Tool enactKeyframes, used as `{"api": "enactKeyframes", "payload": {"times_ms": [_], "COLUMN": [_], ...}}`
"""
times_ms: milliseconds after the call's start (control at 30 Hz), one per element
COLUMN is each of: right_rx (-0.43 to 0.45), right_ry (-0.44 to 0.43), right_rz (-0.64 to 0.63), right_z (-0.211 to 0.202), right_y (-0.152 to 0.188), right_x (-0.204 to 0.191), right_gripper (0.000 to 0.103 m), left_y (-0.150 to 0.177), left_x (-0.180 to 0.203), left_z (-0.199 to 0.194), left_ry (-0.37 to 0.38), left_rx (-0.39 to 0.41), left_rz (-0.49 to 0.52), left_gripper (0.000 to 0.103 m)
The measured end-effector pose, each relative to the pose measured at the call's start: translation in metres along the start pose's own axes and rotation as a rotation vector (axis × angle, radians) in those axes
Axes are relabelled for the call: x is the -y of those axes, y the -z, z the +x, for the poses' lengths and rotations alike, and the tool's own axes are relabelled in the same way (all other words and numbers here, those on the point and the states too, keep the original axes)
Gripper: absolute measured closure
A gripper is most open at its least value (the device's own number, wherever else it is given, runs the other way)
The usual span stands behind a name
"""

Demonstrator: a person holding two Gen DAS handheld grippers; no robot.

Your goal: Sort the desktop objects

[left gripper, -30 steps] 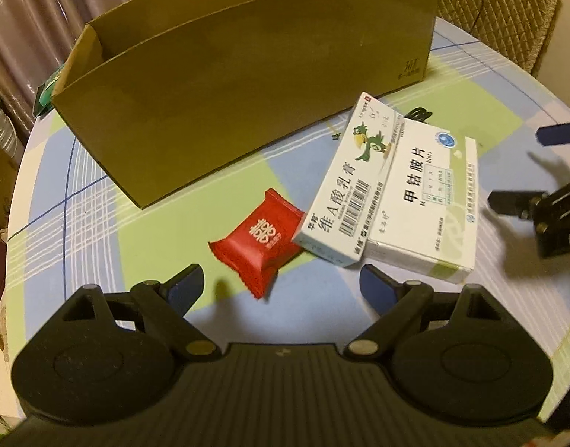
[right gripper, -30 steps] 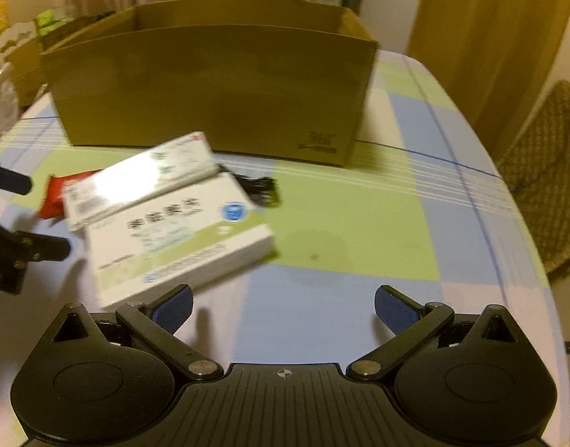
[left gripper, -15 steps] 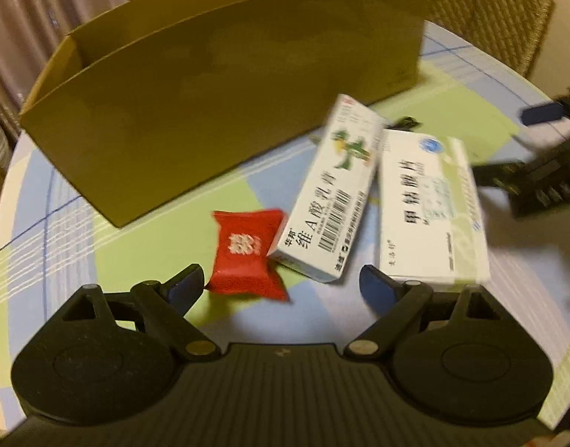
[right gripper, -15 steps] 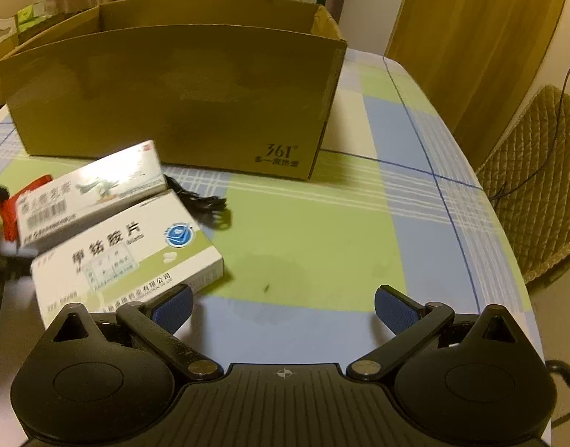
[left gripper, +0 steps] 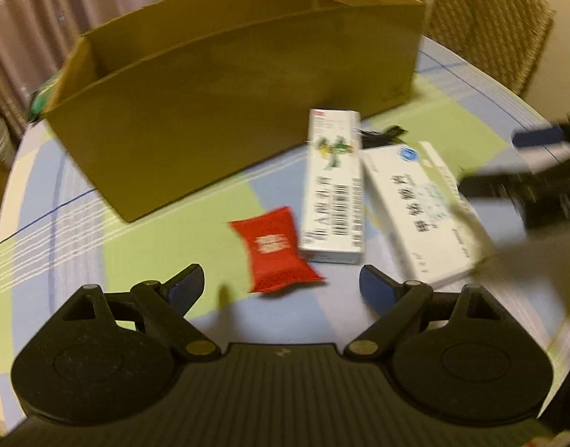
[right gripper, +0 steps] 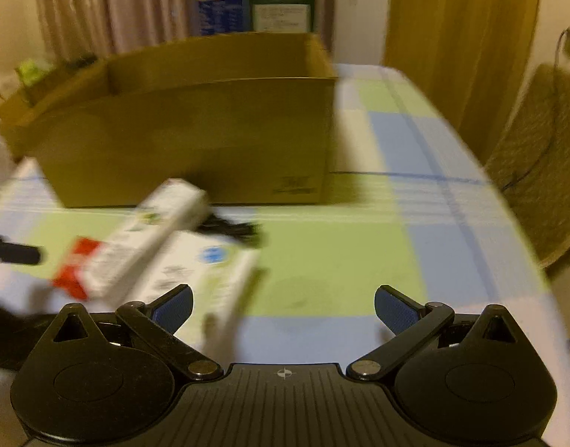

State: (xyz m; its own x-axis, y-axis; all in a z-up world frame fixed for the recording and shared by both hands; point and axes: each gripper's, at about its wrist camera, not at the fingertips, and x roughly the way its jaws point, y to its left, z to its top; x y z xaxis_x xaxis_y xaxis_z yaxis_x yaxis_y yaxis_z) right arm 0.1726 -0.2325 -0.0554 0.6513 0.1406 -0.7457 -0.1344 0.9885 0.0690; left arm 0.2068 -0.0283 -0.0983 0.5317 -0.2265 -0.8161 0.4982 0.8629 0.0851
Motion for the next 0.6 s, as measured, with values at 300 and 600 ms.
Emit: {"api": "enactKeyframes", "payload": {"times_ms": [300,600], "right_rx": [-0.074,-0.103], "right_ry": [-0.033,0.014], "right_rz": [-0.057,-0.148], "right_z": [0.023,0.037], "right_y": [0.004,0.016], "right_x": [-0.045,-0.055], "right_gripper": [0.002,0.002], "left_y": [0.010,0.005], "left_x": [-0.038,-0.038], "left_z": [-0.016,-0.016], "left_ry": [-0.065,-0.048], "left_rx": [0.013,0.035], "left_rz": [-0.085,-0.093], "left_gripper": [0.015,0.015]}}
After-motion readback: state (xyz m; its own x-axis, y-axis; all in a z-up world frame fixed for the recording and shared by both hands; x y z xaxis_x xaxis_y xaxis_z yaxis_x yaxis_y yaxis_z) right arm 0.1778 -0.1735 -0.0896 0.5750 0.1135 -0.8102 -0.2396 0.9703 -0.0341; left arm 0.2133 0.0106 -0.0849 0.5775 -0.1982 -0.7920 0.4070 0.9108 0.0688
